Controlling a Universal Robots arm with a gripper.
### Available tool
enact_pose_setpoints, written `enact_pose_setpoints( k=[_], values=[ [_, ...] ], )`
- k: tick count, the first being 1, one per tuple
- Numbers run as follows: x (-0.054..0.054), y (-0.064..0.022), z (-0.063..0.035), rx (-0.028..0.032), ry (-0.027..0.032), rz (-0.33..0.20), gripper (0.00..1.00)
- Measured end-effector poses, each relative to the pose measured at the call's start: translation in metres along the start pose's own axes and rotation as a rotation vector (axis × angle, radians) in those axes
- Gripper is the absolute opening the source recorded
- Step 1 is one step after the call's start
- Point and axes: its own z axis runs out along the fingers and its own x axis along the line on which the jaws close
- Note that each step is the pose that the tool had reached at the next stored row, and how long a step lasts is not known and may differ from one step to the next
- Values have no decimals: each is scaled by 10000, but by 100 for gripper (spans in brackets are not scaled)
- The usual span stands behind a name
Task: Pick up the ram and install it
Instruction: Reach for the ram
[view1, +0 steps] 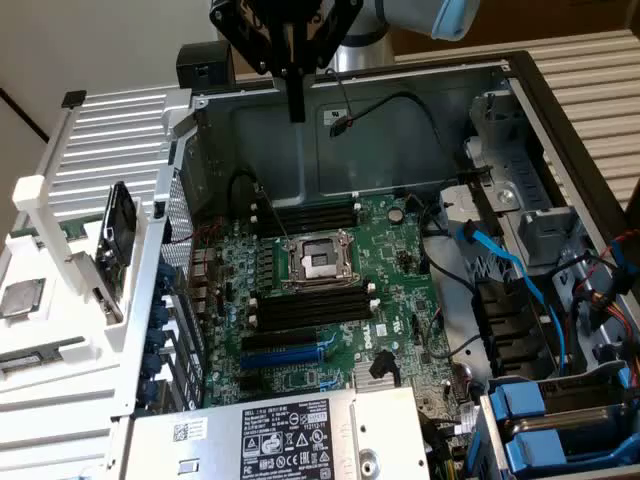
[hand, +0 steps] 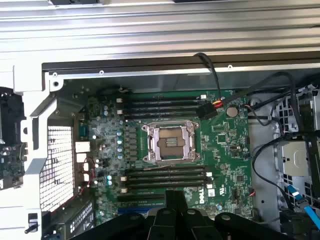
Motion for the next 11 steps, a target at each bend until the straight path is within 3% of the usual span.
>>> enact_pose_setpoints(
  k=[11],
  values=[
    [0,0,0,0,0,0,11]
  ],
)
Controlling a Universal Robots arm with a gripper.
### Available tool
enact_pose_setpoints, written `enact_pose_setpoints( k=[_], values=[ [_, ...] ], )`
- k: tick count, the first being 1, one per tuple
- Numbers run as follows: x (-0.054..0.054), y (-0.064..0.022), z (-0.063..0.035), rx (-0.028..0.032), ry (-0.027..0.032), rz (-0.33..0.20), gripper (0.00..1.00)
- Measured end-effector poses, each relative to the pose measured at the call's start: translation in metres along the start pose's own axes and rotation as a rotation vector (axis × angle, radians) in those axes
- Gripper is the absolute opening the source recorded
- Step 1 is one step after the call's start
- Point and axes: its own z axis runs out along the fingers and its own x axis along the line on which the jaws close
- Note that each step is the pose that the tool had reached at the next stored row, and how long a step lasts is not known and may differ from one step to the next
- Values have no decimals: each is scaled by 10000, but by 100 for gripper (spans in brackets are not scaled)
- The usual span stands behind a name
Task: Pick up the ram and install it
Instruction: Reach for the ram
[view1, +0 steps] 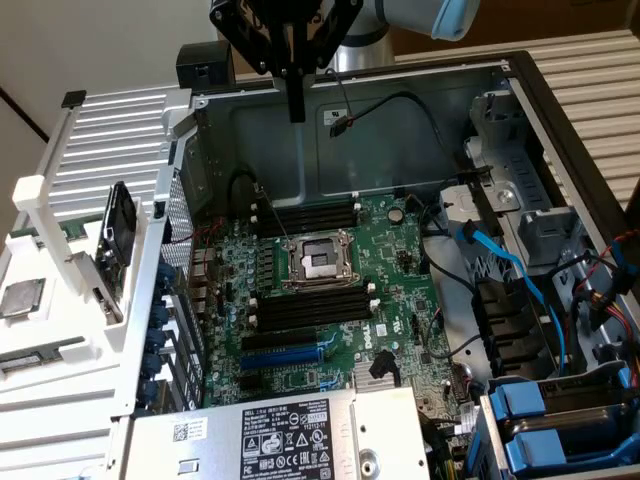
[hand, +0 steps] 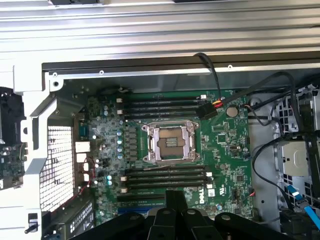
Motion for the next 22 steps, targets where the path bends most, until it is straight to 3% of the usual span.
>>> enact_pose_setpoints(
  k=[8,14,22],
  values=[
    [84,-6,-2,5,0,0,11],
    [328,-24,-7,1,-21,-1,11],
    [677,-48,-15,-4,-105,-5,11]
  ],
)
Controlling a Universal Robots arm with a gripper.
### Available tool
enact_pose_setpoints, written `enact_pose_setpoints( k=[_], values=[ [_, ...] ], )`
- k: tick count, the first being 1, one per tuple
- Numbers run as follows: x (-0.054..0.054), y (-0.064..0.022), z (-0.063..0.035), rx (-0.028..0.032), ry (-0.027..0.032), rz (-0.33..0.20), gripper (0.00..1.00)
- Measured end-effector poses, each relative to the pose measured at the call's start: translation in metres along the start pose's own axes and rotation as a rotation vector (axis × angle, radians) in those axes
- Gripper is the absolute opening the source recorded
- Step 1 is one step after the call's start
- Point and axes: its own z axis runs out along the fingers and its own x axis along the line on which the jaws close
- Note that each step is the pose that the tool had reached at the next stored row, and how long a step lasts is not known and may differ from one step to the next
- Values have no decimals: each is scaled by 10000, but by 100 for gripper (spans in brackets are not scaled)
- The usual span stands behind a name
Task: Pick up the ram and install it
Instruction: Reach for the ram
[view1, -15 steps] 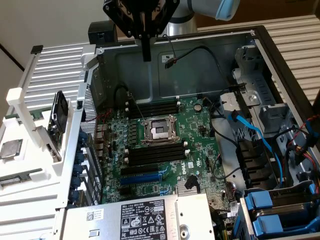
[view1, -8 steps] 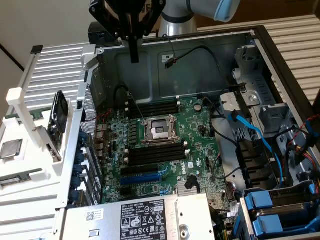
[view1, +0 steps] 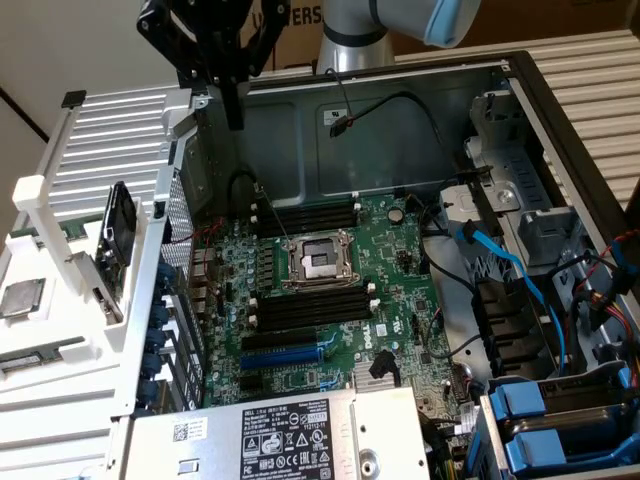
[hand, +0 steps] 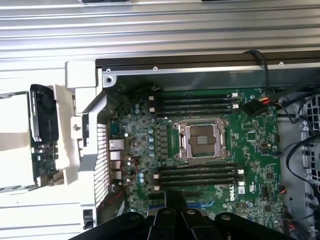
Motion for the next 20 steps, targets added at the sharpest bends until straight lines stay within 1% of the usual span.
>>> enact_pose_setpoints(
  k=[6,7,20],
  values=[
    [271,-19,-9,0,-6,-1,11],
    [409,-29,-14,0,-8,-1,11],
    [998,-70,-34,0,-9,0,11]
  ],
)
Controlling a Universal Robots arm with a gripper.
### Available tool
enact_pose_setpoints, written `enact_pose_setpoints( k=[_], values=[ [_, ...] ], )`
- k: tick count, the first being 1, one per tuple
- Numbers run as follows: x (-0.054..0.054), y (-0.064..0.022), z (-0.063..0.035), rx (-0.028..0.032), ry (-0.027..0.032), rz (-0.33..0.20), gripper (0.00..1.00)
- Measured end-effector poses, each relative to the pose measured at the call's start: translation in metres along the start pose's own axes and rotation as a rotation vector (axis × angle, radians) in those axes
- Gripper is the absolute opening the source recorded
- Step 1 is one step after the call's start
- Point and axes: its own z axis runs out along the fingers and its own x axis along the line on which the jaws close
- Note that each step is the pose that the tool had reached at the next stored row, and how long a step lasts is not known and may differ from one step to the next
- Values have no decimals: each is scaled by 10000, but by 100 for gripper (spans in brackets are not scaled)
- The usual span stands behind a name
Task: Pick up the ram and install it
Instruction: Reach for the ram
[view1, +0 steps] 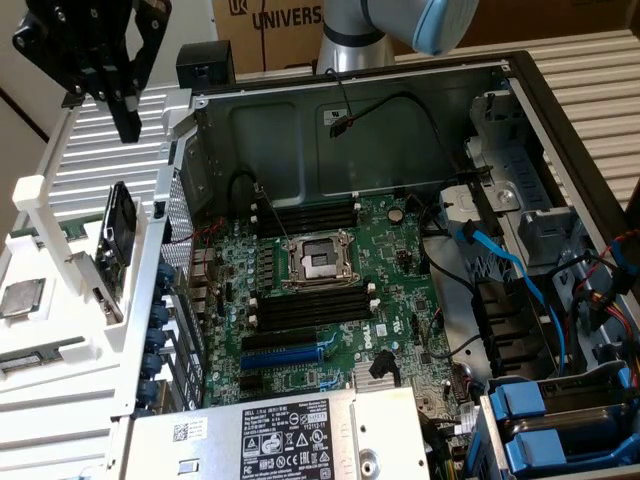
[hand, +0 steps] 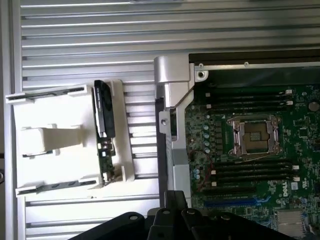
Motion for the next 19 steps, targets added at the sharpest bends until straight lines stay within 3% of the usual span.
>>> enact_pose_setpoints(
  k=[19],
  values=[
    [867,-52,-33,-1,0,0,11]
  ],
)
